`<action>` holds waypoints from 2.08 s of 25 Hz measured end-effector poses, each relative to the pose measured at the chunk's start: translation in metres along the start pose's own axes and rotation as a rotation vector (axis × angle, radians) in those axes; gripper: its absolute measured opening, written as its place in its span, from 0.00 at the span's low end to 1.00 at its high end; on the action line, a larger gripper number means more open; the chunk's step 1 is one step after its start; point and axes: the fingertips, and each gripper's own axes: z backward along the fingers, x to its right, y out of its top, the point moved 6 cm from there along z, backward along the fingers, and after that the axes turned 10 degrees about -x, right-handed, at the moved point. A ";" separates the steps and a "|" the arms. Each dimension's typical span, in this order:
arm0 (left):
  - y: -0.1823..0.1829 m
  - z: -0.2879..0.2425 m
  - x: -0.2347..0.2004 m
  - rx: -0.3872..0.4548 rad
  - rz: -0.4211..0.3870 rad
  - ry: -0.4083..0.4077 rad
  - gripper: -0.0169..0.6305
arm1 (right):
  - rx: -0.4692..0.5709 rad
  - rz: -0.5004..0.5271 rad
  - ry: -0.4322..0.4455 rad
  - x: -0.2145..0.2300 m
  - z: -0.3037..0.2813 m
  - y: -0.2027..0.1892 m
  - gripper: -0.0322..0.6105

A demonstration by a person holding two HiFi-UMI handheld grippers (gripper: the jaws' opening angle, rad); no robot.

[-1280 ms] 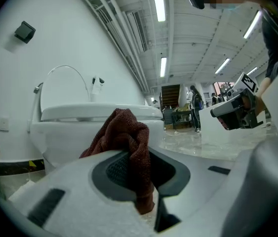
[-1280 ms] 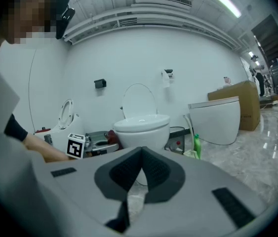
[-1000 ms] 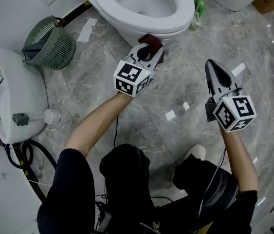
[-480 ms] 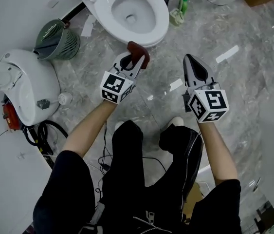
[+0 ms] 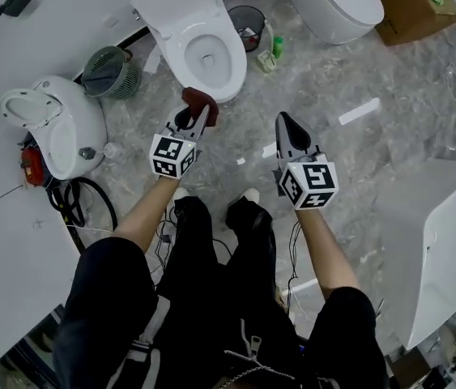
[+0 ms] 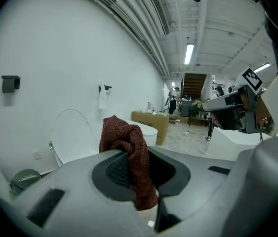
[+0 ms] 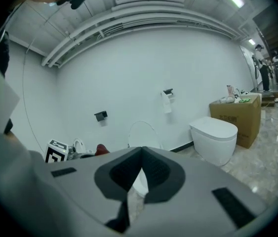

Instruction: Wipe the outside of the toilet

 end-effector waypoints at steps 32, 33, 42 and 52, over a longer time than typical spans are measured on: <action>0.208 -0.123 0.017 0.043 0.156 0.487 0.12 | -0.215 0.484 0.604 0.167 -0.174 0.277 0.05; 0.208 -0.125 0.014 0.043 0.178 0.521 0.13 | -0.221 0.494 0.638 0.165 -0.186 0.282 0.05; 0.221 -0.165 0.014 0.022 0.424 0.829 0.13 | -0.303 0.658 0.971 0.165 -0.276 0.314 0.05; 0.199 -0.181 0.022 0.015 0.589 1.126 0.13 | -0.361 0.780 1.171 0.183 -0.338 0.299 0.05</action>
